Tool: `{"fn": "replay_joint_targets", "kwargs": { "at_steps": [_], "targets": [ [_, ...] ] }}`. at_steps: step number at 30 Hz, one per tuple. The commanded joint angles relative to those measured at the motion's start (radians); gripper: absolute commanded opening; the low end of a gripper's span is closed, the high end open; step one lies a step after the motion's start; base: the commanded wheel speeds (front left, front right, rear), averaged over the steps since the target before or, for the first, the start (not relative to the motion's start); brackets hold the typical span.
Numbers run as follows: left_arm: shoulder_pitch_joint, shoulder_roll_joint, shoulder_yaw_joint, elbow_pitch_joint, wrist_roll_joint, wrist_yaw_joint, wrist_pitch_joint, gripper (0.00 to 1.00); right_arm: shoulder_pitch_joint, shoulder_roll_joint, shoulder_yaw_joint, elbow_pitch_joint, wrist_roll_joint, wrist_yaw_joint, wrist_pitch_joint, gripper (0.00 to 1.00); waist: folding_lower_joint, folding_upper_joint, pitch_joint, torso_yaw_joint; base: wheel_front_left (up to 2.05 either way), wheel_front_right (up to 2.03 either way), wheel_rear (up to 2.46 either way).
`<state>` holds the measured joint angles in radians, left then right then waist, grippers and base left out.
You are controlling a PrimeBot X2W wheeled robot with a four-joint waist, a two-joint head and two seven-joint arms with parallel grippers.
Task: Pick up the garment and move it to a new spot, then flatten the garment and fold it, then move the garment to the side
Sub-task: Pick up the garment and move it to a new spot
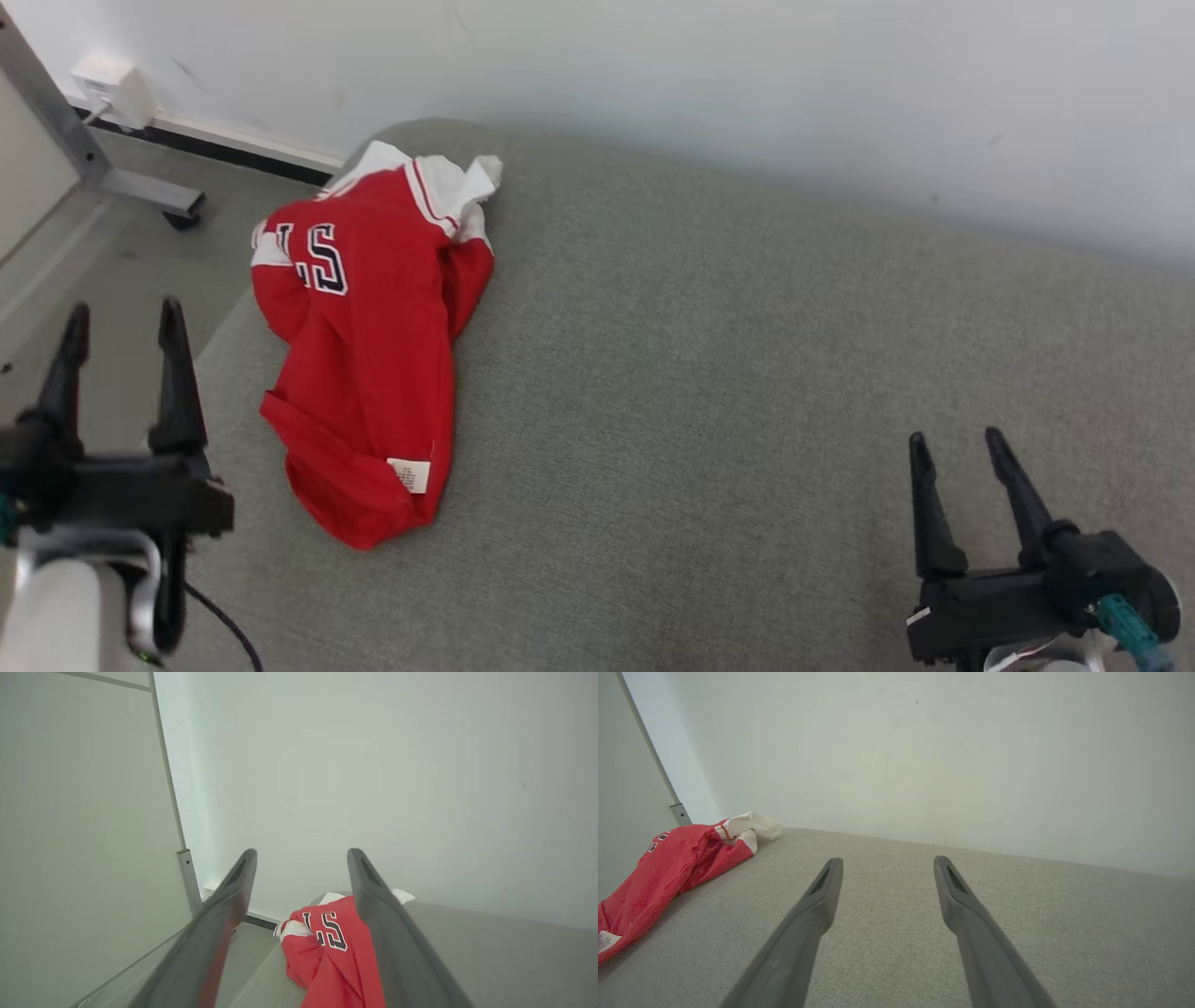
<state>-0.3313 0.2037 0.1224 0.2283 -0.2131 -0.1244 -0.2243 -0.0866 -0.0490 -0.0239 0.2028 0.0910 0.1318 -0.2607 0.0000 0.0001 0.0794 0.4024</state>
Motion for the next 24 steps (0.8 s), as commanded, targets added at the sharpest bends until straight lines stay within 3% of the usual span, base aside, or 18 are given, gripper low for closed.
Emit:
{"fn": "replay_joint_targets", "kwargs": {
  "at_steps": [1, 12, 24],
  "targets": [
    [-0.051, 0.02, -0.003, 0.01, -0.012, -0.004, 0.007, 1.0, -0.015, -0.002, -0.019, -0.01, -0.017, -0.002, 0.0, 1.0, 0.0, -0.0001, 0.142, -0.119, 0.0, 0.0, 0.0],
    [-0.402, 0.17, -0.009, 0.15, -0.1, -0.006, 0.097, 1.0, -0.082, -0.002, -0.13, -0.072, -0.047, -0.002, -0.001, 1.0, 0.0, -0.0001, 0.331, -0.263, 0.0, 0.0, 0.0],
    [-0.54, 0.269, -0.118, 0.41, -0.147, -0.005, 0.248, 1.0, -0.121, -0.001, -0.149, -0.065, -0.047, -0.002, -0.004, 1.0, 0.0, -0.0001, 0.369, -0.323, 0.0, 0.0, 0.0]
  ]
}}
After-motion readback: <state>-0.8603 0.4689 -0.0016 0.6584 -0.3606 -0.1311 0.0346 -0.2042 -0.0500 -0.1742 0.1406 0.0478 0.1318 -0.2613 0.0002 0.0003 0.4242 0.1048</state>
